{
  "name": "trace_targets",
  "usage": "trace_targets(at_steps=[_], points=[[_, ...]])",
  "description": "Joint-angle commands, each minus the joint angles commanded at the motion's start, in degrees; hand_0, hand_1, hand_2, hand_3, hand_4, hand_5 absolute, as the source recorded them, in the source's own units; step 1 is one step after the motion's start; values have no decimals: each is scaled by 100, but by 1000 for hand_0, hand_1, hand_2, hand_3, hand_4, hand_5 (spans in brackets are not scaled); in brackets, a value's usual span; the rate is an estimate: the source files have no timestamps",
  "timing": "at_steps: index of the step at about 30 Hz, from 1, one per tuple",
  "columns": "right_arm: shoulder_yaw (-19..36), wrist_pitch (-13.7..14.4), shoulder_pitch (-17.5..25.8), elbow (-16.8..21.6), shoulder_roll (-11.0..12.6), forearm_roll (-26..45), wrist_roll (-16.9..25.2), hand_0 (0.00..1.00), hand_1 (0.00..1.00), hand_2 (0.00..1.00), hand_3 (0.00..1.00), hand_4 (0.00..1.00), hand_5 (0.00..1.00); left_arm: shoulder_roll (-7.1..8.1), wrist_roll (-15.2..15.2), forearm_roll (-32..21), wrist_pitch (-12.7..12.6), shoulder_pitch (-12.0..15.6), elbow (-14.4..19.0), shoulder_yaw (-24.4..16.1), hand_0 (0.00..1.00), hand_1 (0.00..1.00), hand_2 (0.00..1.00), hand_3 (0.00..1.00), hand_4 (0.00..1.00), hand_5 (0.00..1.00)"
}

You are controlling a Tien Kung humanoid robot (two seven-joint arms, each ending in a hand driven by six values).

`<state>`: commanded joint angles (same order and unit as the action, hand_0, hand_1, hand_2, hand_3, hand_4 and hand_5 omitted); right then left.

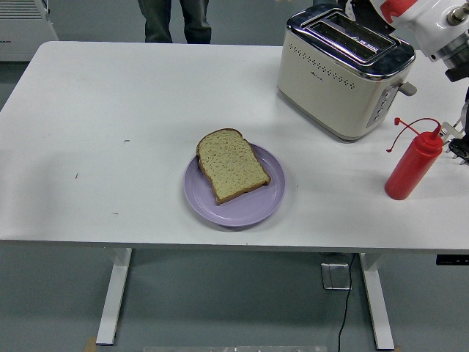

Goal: Pick up the cup,pour liquid into bread,place the cup on the desk

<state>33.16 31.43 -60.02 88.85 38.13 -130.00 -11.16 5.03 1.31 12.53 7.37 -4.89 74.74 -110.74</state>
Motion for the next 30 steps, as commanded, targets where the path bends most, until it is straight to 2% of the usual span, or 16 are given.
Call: trace_targets(at_steps=[3, 5, 7, 10, 14, 17, 23, 30], points=[[234, 265, 144, -22, -101, 37, 137, 501, 574, 564, 663, 502, 83, -2, 0, 3, 0, -2, -1, 1, 829, 819, 860, 816, 656, 998], [385, 419, 236, 2, -179, 452, 295, 501, 574, 564, 663, 502, 83, -6, 0, 3, 0, -2, -3, 5, 829, 819, 860, 816, 656, 998], [441, 475, 268, 16, -207, 873, 374, 501, 574, 564, 663, 502, 83, -7, 0, 2, 0, -3, -3, 8, 829, 819, 860, 816, 656, 998], [654, 440, 352, 186, -275, 1581, 719, 513, 575, 564, 669, 502, 86, -9, -1, 4, 0, -3, -4, 9, 829, 819, 859, 816, 656, 998], [1057, 77, 418, 410, -308, 2507, 1177, 513, 575, 564, 669, 502, 86, -10, -1, 3, 0, -1, -6, 16, 829, 819, 859, 816, 656, 998], [1426, -407, 463, 543, -319, 3289, 1469, 524, 581, 564, 673, 501, 85, -7, -2, 3, 1, 6, -6, 27, 828, 818, 859, 816, 655, 998], [1878, -953, 554, 654, -293, 4704, 1564, 526, 582, 567, 684, 505, 79, -4, -3, 1, 2, 12, -4, 45, 828, 819, 859, 816, 656, 998], [2049, -1326, 725, 741, -329, 6380, 1458, 526, 581, 576, 719, 505, 78, -6, -3, 0, 0, 32, -4, 66, 828, 819, 859, 816, 656, 998]])
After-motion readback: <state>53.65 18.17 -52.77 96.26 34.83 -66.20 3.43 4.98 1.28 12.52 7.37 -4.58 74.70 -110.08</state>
